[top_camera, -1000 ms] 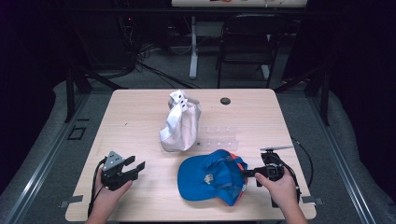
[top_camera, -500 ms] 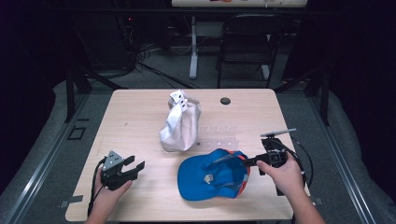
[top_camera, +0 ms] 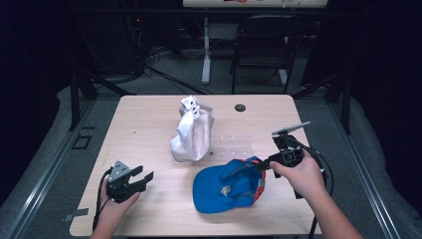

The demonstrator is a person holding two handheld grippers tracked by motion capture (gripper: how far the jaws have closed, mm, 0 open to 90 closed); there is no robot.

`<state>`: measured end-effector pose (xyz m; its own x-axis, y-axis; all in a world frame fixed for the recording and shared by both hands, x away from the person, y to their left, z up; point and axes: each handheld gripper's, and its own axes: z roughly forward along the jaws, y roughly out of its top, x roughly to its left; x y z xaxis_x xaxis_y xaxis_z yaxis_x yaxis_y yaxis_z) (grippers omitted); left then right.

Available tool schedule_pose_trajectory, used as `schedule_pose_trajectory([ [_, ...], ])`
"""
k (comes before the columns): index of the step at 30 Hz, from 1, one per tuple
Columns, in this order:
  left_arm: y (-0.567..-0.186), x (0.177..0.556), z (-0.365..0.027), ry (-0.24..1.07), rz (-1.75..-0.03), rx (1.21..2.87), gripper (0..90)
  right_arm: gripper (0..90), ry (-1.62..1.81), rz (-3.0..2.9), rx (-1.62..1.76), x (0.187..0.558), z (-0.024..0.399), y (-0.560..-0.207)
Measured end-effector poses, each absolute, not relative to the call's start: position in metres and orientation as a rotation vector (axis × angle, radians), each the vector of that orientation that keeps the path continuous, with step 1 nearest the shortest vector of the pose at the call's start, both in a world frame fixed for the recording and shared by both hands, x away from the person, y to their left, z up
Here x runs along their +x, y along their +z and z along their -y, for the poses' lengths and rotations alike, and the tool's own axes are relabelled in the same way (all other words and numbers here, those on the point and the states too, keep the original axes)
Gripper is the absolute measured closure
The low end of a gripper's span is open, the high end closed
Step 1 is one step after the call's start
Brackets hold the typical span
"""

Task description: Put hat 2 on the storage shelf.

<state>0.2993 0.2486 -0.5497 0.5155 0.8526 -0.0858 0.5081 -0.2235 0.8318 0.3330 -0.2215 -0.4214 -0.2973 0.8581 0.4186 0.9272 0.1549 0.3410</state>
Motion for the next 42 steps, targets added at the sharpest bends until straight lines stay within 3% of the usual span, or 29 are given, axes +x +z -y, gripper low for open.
schedule_pose_trajectory([
  [16,-0.55,0.3,-0.249,0.497,-1.121,1.889,48.9,77.3,-0.682,2.327,-1.786,0.34,0.206,-0.379],
  [23,-0.551,0.3,-0.249,0.5,-1.121,1.877,48.9,77.4,-0.749,2.239,-1.739,0.343,0.204,-0.354],
  [42,-0.551,0.3,-0.25,0.494,-1.123,1.884,48.9,77.6,-0.986,1.964,-1.631,0.345,0.218,-0.334],
])
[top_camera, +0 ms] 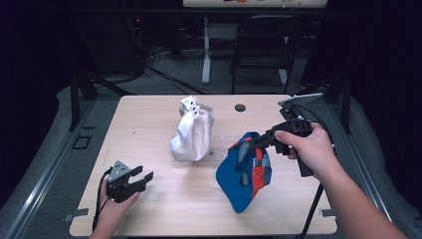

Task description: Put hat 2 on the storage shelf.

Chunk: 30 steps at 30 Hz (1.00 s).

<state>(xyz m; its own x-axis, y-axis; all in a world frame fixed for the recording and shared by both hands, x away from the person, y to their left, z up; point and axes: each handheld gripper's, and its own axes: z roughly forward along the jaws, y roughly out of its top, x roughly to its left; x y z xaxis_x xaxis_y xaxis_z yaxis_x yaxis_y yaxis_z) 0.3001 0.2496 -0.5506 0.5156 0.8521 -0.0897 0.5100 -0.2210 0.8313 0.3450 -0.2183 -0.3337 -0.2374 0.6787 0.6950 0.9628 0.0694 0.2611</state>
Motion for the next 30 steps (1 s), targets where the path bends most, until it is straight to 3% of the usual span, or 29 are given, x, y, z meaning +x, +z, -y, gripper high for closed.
schedule_pose_trajectory([
  [18,-0.551,0.301,-0.25,0.496,-1.125,1.872,49.0,77.6,-1.18,1.699,-1.577,0.351,0.243,-0.332],
  [30,-0.551,0.301,-0.251,0.489,-1.13,1.879,49.1,77.6,-1.295,1.636,-1.577,0.356,0.25,-0.311],
])
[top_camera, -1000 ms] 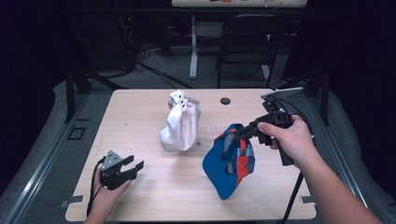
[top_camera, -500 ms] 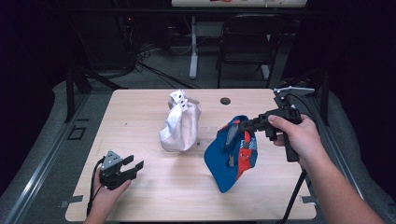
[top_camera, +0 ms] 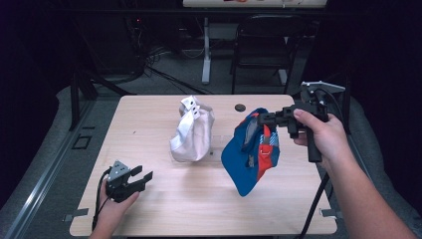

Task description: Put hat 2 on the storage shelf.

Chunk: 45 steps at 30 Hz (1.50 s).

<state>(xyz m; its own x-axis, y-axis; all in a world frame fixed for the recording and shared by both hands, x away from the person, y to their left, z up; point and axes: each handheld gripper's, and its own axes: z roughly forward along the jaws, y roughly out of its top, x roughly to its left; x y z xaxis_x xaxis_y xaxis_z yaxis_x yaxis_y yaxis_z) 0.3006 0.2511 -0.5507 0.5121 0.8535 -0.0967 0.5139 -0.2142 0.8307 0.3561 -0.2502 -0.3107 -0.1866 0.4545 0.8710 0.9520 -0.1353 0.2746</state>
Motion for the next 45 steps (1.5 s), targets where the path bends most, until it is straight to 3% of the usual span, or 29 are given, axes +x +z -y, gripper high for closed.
schedule_pose_trajectory([
  [25,-0.553,0.301,-0.25,0.484,-1.119,1.895,48.4,77.6,-1.424,1.555,-1.652,0.393,0.237,-0.279],
  [45,-0.556,0.301,-0.247,0.485,-1.108,1.902,47.5,77.6,-1.456,1.498,-1.875,0.423,0.235,-0.287],
])
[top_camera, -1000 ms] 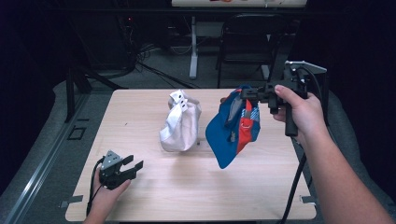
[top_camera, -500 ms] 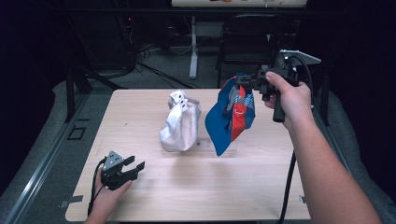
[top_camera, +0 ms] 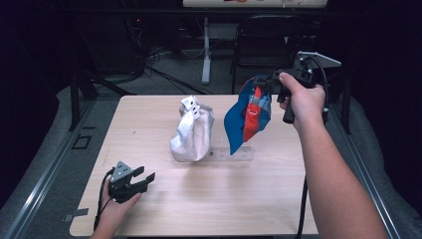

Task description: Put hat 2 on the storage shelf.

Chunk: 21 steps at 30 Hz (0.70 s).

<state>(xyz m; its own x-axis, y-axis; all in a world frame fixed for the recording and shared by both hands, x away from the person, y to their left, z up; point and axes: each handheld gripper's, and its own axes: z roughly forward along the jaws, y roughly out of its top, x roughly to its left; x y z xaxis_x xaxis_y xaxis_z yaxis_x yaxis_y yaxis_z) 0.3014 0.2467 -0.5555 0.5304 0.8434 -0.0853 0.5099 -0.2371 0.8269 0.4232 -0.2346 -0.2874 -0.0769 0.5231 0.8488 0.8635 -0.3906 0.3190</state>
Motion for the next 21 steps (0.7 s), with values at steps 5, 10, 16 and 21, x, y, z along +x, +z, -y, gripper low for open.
schedule_pose_trajectory([
  [5,-0.555,0.302,-0.247,0.482,-1.109,1.912,47.5,77.6,-1.432,1.52,-1.927,0.426,0.236,-0.291],
  [10,-0.556,0.302,-0.246,0.483,-1.108,1.909,47.6,77.6,-1.428,1.525,-1.953,0.428,0.235,-0.293],
  [16,-0.556,0.302,-0.247,0.482,-1.11,1.902,47.6,77.6,-1.415,1.516,-1.998,0.432,0.233,-0.296],
  [21,-0.555,0.301,-0.248,0.48,-1.113,1.906,47.5,77.6,-1.425,1.485,-2.011,0.434,0.234,-0.298],
])
